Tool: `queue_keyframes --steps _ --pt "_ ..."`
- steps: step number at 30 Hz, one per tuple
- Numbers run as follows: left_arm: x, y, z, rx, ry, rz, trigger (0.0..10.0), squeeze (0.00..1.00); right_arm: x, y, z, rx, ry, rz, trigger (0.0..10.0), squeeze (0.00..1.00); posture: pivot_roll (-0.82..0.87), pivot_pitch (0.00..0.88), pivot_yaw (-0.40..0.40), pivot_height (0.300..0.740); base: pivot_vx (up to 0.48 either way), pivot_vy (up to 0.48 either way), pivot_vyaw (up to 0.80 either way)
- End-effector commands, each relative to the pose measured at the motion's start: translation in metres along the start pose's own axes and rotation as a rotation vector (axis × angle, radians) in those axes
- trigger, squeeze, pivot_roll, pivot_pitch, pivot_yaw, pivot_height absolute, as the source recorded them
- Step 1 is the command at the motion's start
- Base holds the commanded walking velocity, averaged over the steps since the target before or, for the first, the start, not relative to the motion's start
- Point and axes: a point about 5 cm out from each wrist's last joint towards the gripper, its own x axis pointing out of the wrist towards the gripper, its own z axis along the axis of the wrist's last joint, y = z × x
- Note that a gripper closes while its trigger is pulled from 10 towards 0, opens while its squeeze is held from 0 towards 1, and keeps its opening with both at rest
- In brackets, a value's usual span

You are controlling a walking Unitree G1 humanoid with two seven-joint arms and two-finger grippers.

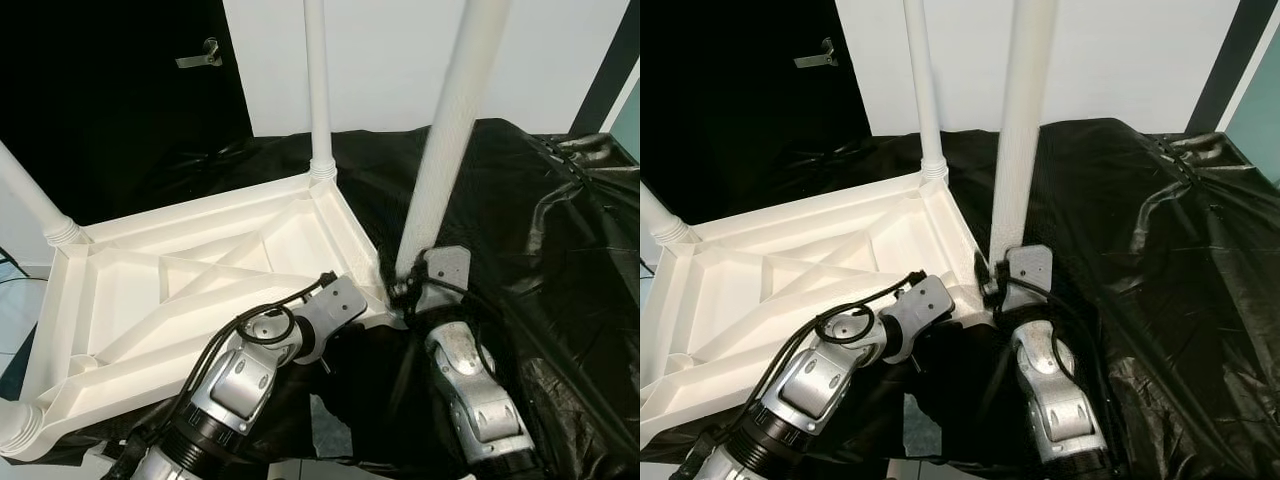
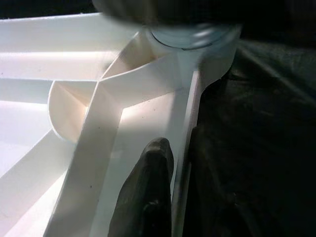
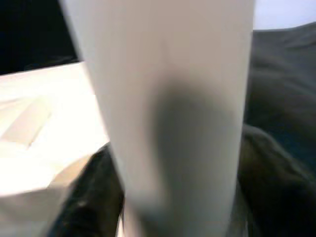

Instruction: Building children table

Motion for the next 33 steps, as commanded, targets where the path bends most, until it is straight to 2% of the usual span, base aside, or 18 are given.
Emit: queue_keyframes --steps 1,4,5,6,16,22,23,24,26,27,33 --pt "-0.006 0.017 -0.001 0.016 0.015 0.128 10.0 0.0 0.003 -0.003 0.007 0.009 -0.03 0.074 10.0 1.0 0.05 0.0 0.061 0.74 0.0 0.0 0.0" --pt "-0.005 0.017 0.0 0.019 0.012 0.128 10.0 0.0 0.006 -0.009 0.012 -0.005 -0.044 0.13 10.0 1.0 0.05 0.0 0.06 0.74 0.0 0.0 0.0" --pt "-0.005 0.018 0.001 0.018 0.011 0.128 10.0 0.0 0.007 -0.013 0.014 -0.005 -0.047 0.16 10.0 0.1 0.05 0.0 0.06 0.74 0.0 0.0 0.0" --pt "-0.005 0.018 0.001 0.018 0.01 0.128 10.0 0.0 0.008 -0.016 0.017 -0.017 -0.054 0.19 10.0 0.0 0.04 0.0 0.062 0.74 0.0 0.0 0.0" --pt "-0.003 0.018 0.003 0.019 0.006 0.126 10.0 0.0 0.015 -0.036 0.033 -0.022 -0.063 0.403 10.0 0.0 0.04 0.0 0.065 0.74 0.0 0.0 0.0" --pt "-0.003 0.017 0.003 0.023 0.005 0.116 10.0 0.0 0.016 -0.043 0.031 -0.028 -0.015 0.526 10.0 0.0 0.03 0.0 0.071 0.74 0.0 0.0 0.0" --pt "-0.002 0.016 0.003 0.027 0.006 0.111 10.0 0.0 0.017 -0.044 0.028 -0.055 0.004 0.558 10.0 0.0 0.03 0.0 0.071 0.74 0.0 0.0 0.0" --pt "-0.002 0.015 0.003 0.034 0.007 0.101 10.0 0.0 0.018 -0.048 0.023 -0.093 0.046 0.622 7.5 0.0 0.04 0.0 0.071 0.74 0.0 0.0 0.0" --pt "-0.002 0.015 0.003 0.036 0.007 0.1 10.0 0.0 0.018 -0.049 0.022 -0.099 0.054 0.639 7.5 0.0 0.04 0.0 0.071 0.74 0.0 0.0 0.0" --pt "-0.001 0.015 0.003 0.037 0.007 0.1 10.0 0.0 0.019 -0.051 0.02 -0.101 0.06 0.648 0.0 0.0 0.04 0.0 0.07 0.74 0.0 0.0 0.0" --pt "-0.001 0.015 0.004 0.041 0.007 0.1 10.0 0.0 0.021 -0.052 0.016 -0.107 0.075 0.669 0.0 0.0 0.05 0.0 0.065 0.74 0.0 0.0 0.0"
